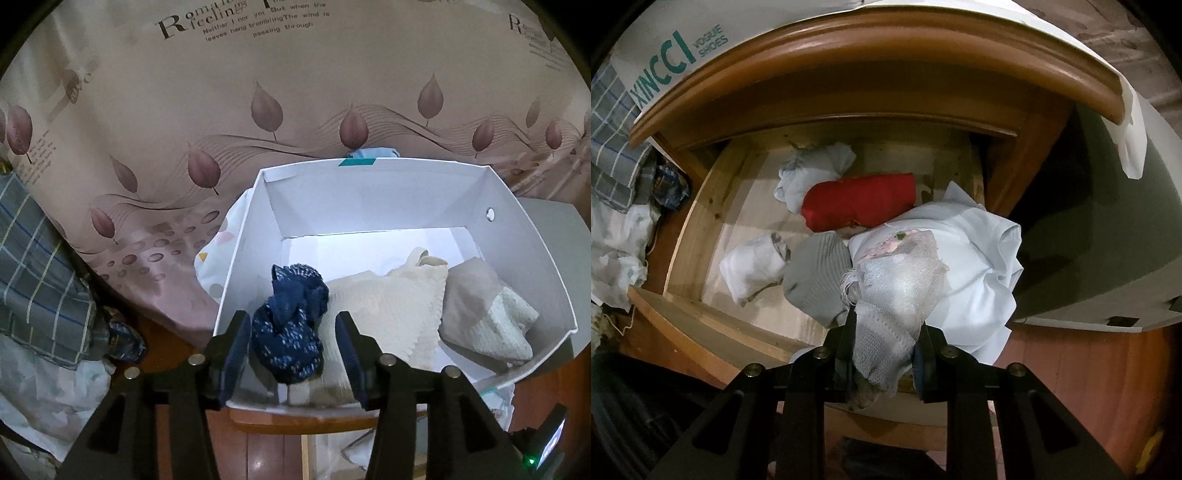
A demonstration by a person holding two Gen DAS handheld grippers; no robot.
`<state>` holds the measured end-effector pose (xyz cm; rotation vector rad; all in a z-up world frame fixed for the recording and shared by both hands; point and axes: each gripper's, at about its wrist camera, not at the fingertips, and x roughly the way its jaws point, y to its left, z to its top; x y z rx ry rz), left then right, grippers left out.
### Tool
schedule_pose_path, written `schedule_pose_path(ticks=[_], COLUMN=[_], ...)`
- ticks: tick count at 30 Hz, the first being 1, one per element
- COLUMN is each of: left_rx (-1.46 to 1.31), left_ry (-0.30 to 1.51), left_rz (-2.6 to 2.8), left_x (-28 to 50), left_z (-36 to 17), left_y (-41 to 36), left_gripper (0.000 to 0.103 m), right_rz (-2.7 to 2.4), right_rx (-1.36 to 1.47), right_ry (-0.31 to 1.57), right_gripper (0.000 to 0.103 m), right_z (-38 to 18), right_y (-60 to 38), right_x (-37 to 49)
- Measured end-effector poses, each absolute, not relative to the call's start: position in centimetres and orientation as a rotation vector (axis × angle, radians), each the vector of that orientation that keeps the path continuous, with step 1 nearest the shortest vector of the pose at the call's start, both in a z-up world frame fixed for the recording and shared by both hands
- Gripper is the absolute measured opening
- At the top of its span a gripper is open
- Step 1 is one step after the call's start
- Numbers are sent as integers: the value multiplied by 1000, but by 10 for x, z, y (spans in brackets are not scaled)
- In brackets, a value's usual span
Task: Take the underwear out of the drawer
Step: 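Carry the navy patterned underwear into the white box and open the left gripper, then carry the grey-white underwear into the white box with the right gripper while the left returns to the drawer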
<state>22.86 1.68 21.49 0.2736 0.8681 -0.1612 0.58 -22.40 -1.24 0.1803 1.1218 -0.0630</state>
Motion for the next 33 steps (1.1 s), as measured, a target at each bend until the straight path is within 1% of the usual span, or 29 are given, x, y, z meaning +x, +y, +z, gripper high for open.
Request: schedule_pose_path(ticks=[9,16,22,27,33], left_rx=[259,252,240,229,272], left_ry=[798,779,797,852,868], left_rz=[-145,-134,-94,-49,1], left_x=[179,134,109,100,89], left_z=[224,213,177,139,105], left_y=[30,44,61,72,79], left_gripper=[53,53,53,53,53], right_rz=[-71,-68,-51,-38,-44], right_rx=[168,144,134,114,112], right_ry=[1105,1074,1032,979,898], right_gripper=[21,21,21,21,21], right_z=[-11,4,33,68,111], right_y=[-220,-216,-212,-210,-213], right_x=[4,3,-2,-9,-20])
